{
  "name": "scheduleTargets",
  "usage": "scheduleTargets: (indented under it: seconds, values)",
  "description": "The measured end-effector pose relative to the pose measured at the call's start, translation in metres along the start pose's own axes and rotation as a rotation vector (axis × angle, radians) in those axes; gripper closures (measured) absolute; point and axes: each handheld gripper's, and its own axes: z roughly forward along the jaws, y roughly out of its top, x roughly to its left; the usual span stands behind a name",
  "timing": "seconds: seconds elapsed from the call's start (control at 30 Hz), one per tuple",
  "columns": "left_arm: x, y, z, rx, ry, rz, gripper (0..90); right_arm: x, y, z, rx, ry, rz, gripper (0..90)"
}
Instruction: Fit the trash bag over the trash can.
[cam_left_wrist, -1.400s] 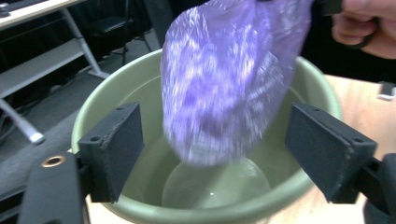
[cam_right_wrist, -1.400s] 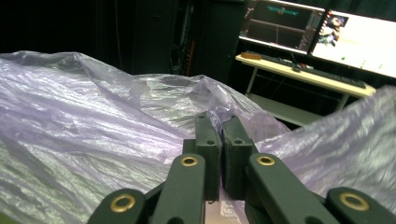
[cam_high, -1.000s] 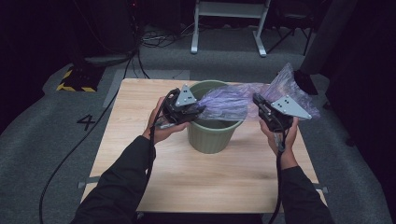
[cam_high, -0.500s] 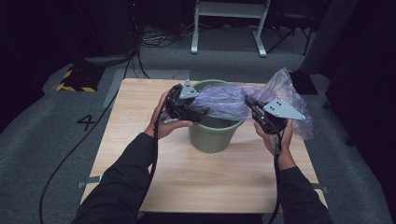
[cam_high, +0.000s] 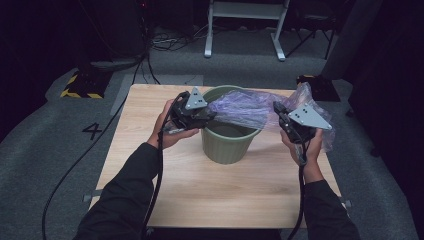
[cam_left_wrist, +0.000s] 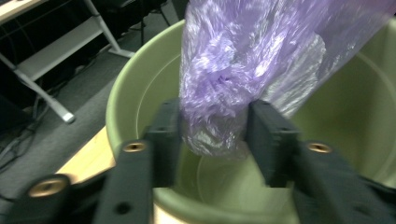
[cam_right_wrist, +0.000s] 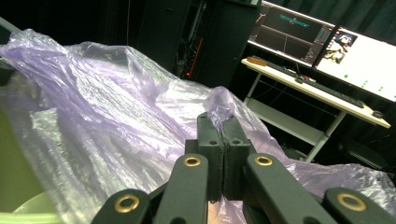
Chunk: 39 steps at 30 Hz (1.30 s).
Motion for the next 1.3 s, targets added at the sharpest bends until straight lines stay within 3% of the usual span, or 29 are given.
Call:
scheduleTargets:
  seconds: [0.17,0.27,0.37,0.5,0.53,0.63,0.8,0.83,0.9,0.97,1.03,1.1,1.17,1.3]
  values:
    - [-0.004,0.004,0.014,0.046,-0.039,0.038,71.5,0.003,0.003,0.001,0.010,0.042,-0.047,89.6]
    - [-0.004,0.006,0.021,0.087,-0.060,0.044,72.5,0.006,0.007,0.001,0.016,0.065,-0.069,89.6]
    - [-0.002,0.007,0.026,0.114,-0.075,0.012,63.9,0.008,0.011,0.002,0.014,0.086,-0.071,89.3]
    - [-0.002,0.012,0.028,0.139,-0.007,-0.008,36.6,0.016,0.018,0.007,0.018,0.108,-0.093,89.1]
    - [-0.002,0.012,0.028,0.136,-0.014,-0.014,30.5,0.020,0.020,0.008,0.020,0.116,-0.102,89.0]
    - [-0.004,0.014,0.026,0.106,-0.030,-0.019,29.0,0.027,0.025,0.013,0.032,0.126,-0.143,89.1]
    - [-0.014,0.021,0.026,0.092,-0.047,0.031,28.0,0.037,0.030,0.021,0.061,0.154,-0.184,89.4]
    - [-0.016,0.022,0.026,0.104,-0.053,0.039,29.0,0.038,0.031,0.022,0.068,0.167,-0.187,89.5]
    - [-0.019,0.023,0.029,0.155,-0.062,0.077,41.6,0.040,0.031,0.023,0.079,0.177,-0.195,89.6]
    - [-0.017,0.021,0.032,0.199,-0.080,0.076,41.9,0.041,0.030,0.025,0.088,0.184,-0.194,89.6]
    - [-0.012,0.018,0.030,0.185,-0.057,0.041,33.9,0.040,0.029,0.025,0.097,0.183,-0.187,89.7]
    - [-0.005,0.016,0.024,0.133,-0.079,-0.009,23.4,0.037,0.028,0.025,0.102,0.178,-0.185,89.7]
    - [0.000,0.014,0.015,0.085,-0.086,-0.029,15.4,0.036,0.027,0.025,0.107,0.170,-0.181,89.8]
    - [0.008,0.012,-0.001,0.022,-0.104,-0.031,15.3,0.033,0.025,0.025,0.121,0.161,-0.181,89.8]
